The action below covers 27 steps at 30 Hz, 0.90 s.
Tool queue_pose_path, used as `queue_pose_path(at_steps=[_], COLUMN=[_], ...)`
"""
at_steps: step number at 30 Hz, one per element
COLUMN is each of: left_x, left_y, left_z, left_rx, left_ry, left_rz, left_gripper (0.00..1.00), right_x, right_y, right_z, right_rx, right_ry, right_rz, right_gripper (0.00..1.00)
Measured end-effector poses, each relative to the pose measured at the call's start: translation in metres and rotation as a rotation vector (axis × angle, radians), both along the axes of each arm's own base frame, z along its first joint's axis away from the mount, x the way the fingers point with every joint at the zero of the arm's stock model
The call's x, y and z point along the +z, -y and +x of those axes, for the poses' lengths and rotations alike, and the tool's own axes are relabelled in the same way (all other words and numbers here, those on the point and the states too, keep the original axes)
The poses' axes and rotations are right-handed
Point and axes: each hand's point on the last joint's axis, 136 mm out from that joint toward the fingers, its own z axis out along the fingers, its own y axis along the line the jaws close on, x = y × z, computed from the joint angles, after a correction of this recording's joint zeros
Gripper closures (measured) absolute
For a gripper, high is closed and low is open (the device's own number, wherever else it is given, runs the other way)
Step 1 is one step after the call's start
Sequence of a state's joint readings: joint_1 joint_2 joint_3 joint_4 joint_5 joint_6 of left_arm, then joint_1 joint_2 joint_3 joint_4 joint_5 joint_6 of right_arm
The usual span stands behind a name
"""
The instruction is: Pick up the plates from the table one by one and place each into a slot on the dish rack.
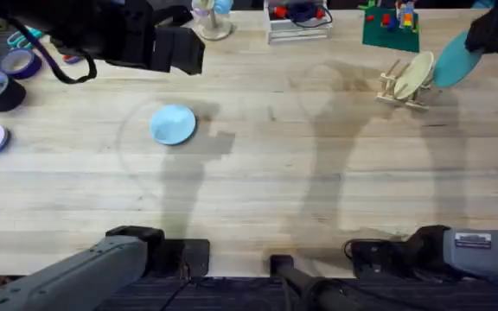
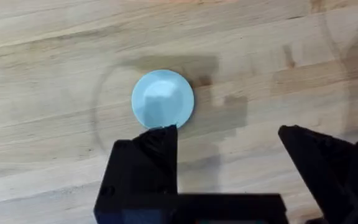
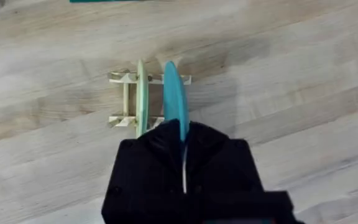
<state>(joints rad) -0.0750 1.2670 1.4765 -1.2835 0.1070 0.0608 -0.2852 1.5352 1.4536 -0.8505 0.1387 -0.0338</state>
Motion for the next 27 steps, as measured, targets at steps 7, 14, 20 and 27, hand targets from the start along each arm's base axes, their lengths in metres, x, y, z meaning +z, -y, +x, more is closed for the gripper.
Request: queue_pose_path(at_steps=[7,14,20,27], left_x=[0.0007,0.0014,0.0014,0.0015], left_y=[0.0001,0.0002,0.0002,0.0002], left_z=[0.0010,0.0024,0.0024,0.0024], left_rx=[0.000,0.000,0.000,0.000], left_ry=[0.005,0.012,0.012,0.012], left_rz=[0.000,-0.001,-0.001,-0.001], left_gripper=[0.008,0.008,0.008,0.008], right_x=[-0.0001,-0.0052,-0.0098,-0.0098], right_y=[0.0000,0.0003,0.0006,0.0006], right_z=[0.0000,0.0010,0.0018,0.0018], right_rx=[-0.019,-0.031,-0.032,-0.033], right_ry=[0.005,-0.005,-0.017,-0.017], right_rz=[0.011,0.020,0.025,0.025], right_gripper=[0.971,0.971,0.970,0.971])
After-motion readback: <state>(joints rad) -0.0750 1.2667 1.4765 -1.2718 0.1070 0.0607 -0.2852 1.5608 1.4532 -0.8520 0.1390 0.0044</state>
